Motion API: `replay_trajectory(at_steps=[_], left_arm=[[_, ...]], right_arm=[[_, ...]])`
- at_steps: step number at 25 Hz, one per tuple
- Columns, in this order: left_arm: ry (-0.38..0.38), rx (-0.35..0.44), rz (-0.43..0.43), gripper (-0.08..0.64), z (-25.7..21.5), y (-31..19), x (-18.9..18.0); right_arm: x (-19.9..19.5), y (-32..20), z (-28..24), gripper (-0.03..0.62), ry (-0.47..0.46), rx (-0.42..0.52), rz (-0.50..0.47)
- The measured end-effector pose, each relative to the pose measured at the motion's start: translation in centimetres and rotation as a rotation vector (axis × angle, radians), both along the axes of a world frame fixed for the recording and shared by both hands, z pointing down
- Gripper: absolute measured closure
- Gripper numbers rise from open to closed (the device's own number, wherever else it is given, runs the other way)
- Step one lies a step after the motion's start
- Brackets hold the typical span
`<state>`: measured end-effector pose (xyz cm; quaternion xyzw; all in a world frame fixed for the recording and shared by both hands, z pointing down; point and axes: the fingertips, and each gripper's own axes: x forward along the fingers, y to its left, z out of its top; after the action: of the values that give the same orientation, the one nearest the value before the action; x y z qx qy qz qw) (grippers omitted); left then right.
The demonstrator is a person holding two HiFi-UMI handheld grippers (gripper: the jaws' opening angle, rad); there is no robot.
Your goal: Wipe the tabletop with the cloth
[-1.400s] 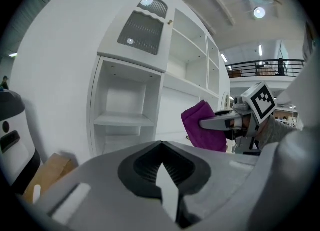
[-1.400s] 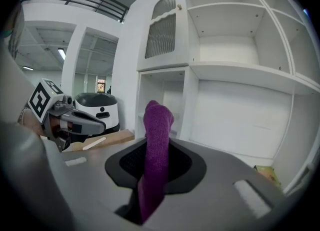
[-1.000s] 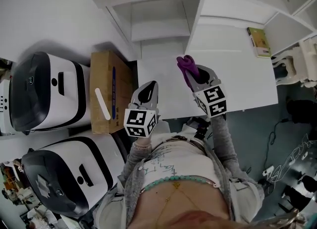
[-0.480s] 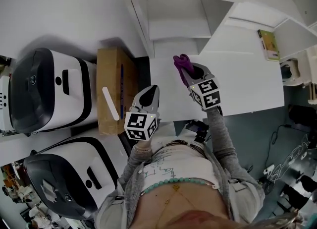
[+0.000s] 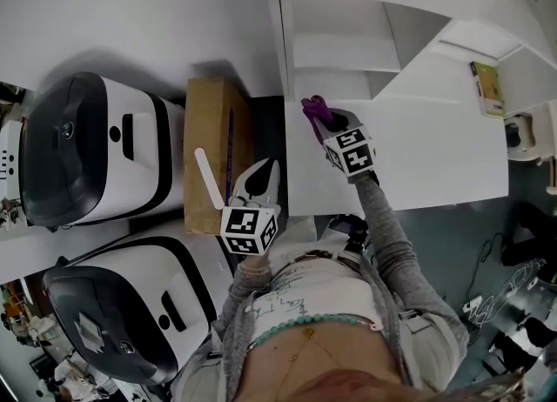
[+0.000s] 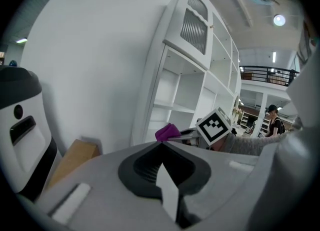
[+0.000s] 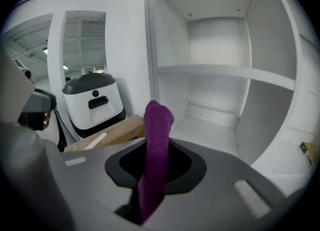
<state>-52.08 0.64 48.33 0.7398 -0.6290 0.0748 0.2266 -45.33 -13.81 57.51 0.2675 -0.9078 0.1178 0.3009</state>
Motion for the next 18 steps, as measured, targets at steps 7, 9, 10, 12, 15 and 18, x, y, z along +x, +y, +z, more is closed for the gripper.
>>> replay_trajectory(at_steps=[7, 9, 10, 12, 15, 18], left_arm=[[0.013, -0.017, -0.039, 0.56, 0.8, 0.9, -2.1], [0.017, -0.02, -0.046, 0.559, 1.0, 1.1, -2.5], [0.018, -0.022, -0.049, 0.56, 1.1, 1.2, -2.6], [0.023, -0.027, -0.052, 0.56, 1.3, 1.3, -2.8], [0.029, -0.037, -0.049, 0.56, 1.7, 1.2, -2.8], [0.016, -0.041, -0.037, 0.559, 2.0, 1.2, -2.8]], right_arm=[[-3.7, 0.0, 4.9, 0.5, 0.055, -0.075, -0.031], [-4.6, 0.1, 6.0, 0.5, 0.062, -0.103, -0.038], [-4.9, 0.1, 6.6, 0.5, 0.068, -0.111, -0.039], [-5.6, 0.1, 7.6, 0.5, 0.087, -0.122, -0.038], [-6.1, -0.2, 9.2, 0.5, 0.113, -0.142, -0.021], [-6.3, -0.5, 10.6, 0.5, 0.15, -0.141, -0.004]])
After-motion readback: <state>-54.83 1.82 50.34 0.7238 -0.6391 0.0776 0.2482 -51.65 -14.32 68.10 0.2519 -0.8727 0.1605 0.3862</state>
